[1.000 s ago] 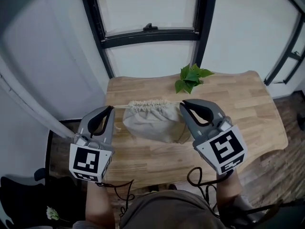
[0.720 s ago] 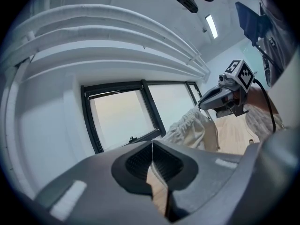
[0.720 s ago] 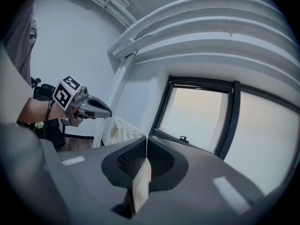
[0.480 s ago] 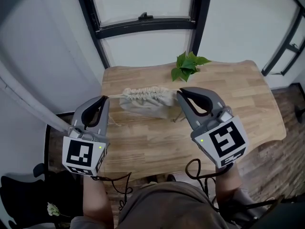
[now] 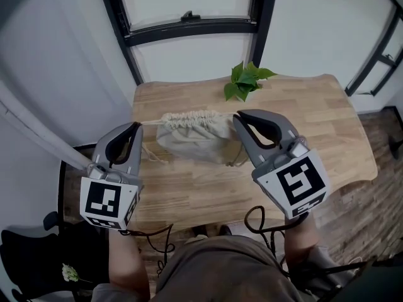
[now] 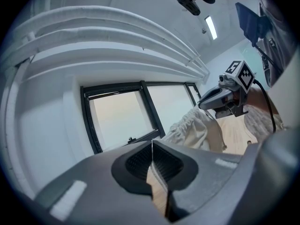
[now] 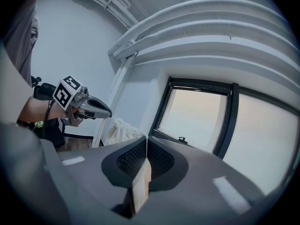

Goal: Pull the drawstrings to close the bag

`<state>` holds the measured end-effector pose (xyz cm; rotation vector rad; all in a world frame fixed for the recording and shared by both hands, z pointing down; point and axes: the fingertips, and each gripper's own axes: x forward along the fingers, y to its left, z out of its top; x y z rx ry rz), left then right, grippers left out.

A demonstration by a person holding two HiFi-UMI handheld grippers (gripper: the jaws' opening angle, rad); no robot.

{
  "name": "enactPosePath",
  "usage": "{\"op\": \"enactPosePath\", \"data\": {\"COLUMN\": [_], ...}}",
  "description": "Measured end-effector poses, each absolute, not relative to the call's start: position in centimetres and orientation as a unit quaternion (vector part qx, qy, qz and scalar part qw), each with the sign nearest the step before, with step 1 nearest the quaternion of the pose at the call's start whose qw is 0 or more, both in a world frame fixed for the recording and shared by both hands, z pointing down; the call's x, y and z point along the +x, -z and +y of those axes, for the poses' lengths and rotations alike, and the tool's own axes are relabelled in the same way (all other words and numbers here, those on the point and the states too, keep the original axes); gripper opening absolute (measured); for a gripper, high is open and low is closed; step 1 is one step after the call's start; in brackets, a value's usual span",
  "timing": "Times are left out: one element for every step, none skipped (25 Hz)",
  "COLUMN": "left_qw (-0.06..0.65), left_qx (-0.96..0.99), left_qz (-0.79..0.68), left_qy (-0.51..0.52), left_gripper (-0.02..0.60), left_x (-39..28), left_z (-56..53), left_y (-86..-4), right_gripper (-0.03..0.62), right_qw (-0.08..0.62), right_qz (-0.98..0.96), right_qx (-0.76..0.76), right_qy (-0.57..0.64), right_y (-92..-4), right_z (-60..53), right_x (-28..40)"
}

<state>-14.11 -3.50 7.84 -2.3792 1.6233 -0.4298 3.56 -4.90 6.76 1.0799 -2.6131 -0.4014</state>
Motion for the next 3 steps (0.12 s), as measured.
{"op": "enactPosePath", "data": {"left_qw": [0.115,0.115,0.115], "left_qx": [-0.811,-0.811,-0.811], "left_qz": [0.554,0.554,0.555], "left_qy": [0.147,0.147,0.147], "left_gripper": [0.006,0.006,0.006], "left_x": [-14.01,-13.93,-13.86], "left_z": [-3.4,-3.29,-3.19], "left_y": [-7.69,-7.56,-7.43], "right_gripper": [0.035,0.035,0.035], "right_qw": [0.142,0.142,0.141], "right_qz": [-0.906,-0.906,-0.906], "right_qx": [0.374,0.375,0.375], "right_qy": [0.14,0.14,0.14], "right_y": [-6.7,-6.65,-6.59], "right_z": [-4.82,-4.73,-4.63], "right_x": [3.63,3.69,3.75]}}
